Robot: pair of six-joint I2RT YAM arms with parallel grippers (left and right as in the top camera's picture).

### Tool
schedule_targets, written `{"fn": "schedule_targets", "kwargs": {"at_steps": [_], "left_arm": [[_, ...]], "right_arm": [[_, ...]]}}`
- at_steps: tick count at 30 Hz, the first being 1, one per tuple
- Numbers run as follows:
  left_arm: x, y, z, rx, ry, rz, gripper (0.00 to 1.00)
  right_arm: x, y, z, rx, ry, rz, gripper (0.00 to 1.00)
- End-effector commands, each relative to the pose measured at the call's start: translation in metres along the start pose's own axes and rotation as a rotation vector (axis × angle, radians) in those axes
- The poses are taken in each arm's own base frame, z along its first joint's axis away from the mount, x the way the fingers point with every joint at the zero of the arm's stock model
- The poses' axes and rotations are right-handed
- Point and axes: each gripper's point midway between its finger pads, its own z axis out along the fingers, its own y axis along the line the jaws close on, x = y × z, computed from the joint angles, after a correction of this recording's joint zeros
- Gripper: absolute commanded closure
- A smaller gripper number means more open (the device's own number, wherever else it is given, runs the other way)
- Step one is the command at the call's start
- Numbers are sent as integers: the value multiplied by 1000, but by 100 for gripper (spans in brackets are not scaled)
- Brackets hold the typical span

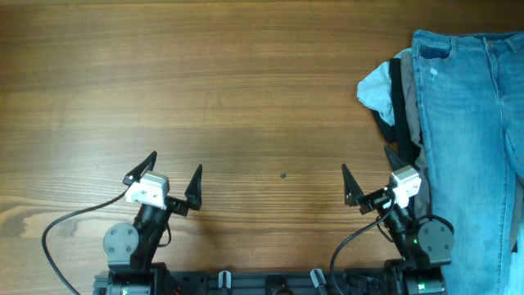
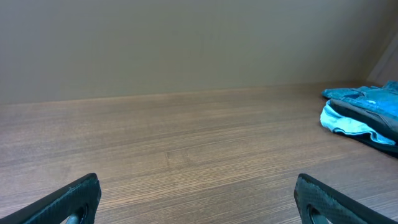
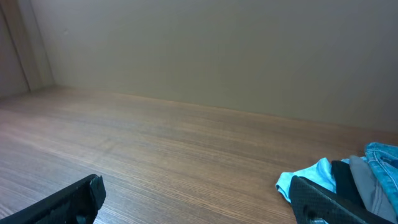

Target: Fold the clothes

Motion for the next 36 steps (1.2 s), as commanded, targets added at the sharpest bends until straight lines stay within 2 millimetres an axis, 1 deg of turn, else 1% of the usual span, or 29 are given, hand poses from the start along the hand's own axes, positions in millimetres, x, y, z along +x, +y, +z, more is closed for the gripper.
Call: {"fn": "schedule_targets", "kwargs": {"at_steps": [1, 33, 34, 35, 36], "left_arm": [[2, -1, 0, 6, 4, -7, 0], [2, -1, 0, 6, 4, -7, 0], [1, -1, 0, 6, 3, -6, 0], [-4, -2, 0, 7, -17, 8, 0], [-6, -2, 0, 8, -26, 10, 0]], "right_arm": [[2, 2, 1, -13, 11, 68, 0], [2, 2, 1, -13, 11, 68, 0], [2, 2, 1, -13, 11, 67, 0], [1, 2, 1, -12, 6, 65, 0], [-3, 2, 1, -14, -12, 59, 0]]}}
